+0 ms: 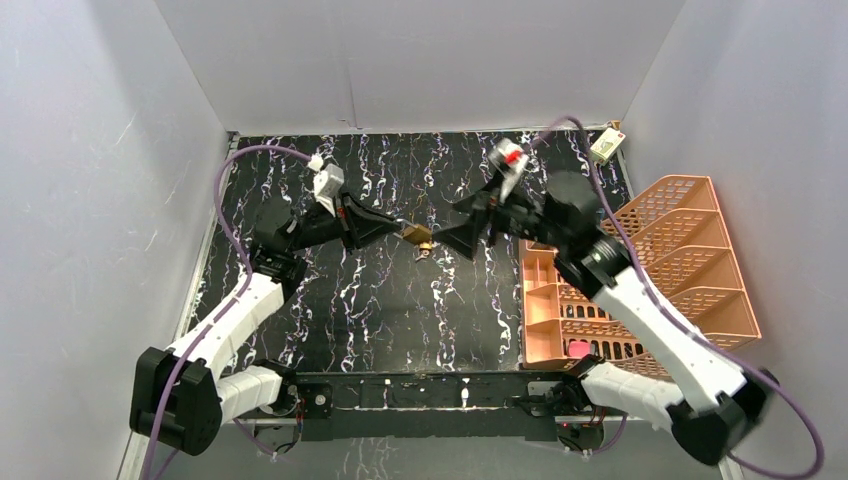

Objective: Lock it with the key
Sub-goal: Lock the lock.

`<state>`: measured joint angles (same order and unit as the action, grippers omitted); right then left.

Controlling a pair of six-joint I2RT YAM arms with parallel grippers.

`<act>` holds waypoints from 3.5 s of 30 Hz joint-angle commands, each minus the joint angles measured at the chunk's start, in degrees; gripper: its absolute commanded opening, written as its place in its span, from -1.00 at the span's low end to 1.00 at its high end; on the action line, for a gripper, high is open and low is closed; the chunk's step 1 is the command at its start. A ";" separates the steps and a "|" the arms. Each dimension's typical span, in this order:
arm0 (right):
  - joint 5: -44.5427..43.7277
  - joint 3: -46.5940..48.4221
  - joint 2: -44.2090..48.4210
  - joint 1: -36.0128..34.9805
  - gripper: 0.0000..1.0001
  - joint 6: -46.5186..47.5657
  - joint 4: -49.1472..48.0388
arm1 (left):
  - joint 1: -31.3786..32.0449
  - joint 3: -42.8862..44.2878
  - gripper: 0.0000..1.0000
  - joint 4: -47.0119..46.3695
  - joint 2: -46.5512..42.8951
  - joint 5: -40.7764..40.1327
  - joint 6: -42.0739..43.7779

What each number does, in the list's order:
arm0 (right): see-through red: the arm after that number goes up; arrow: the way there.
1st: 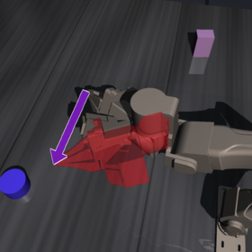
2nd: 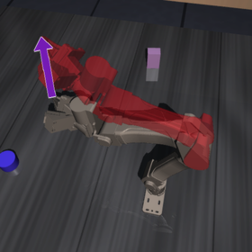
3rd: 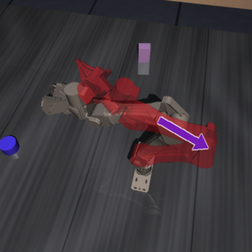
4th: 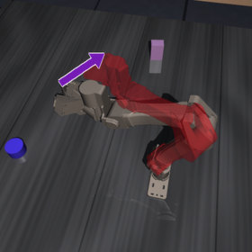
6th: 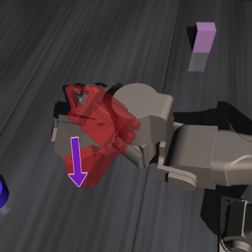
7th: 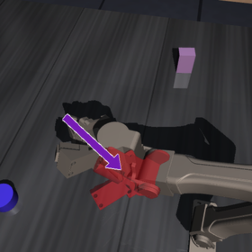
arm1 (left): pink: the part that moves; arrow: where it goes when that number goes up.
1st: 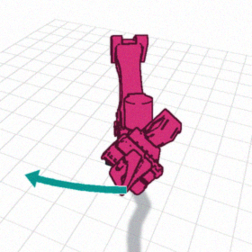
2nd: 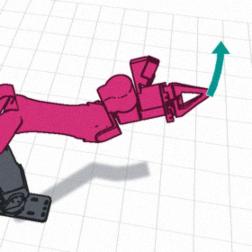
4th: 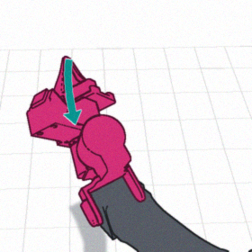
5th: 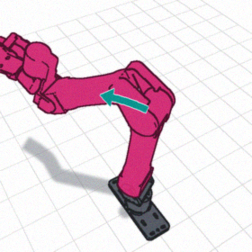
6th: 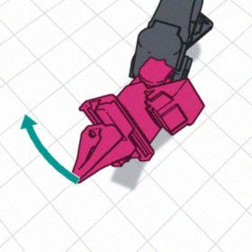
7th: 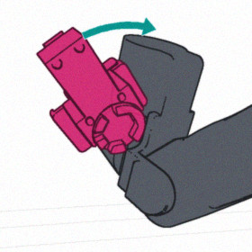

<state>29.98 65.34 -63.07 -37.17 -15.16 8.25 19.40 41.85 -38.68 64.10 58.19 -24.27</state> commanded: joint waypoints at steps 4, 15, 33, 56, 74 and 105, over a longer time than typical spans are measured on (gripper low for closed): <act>-1.38 -16.14 12.60 -0.07 0.97 1.75 -31.42 | 0.27 -1.76 -1.00 -35.70 -1.49 -11.26 -17.61; 10.30 -25.26 10.47 -0.09 0.97 7.99 -58.45 | 0.42 3.15 -1.00 -44.86 0.39 -7.47 -25.60; 16.00 -17.35 1.44 -0.17 0.74 3.89 -59.82 | 0.40 4.69 -1.00 -45.27 -0.19 -6.23 -25.89; 19.34 -3.39 -1.74 -0.12 -1.00 8.18 -33.87 | 0.34 2.61 -1.00 -42.85 -2.54 -4.25 -23.14; 29.41 27.06 -11.16 1.46 -1.00 35.74 29.87 | -0.23 4.65 0.71 -29.98 -5.06 22.83 -30.80; 35.00 20.86 -11.08 1.34 -1.00 30.97 20.93 | -3.72 5.44 0.33 -24.76 -5.08 21.31 -25.75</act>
<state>61.43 85.52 -75.09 -35.75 17.80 35.16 14.81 45.47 -62.52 58.08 77.36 -48.10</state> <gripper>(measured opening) 0.134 0.679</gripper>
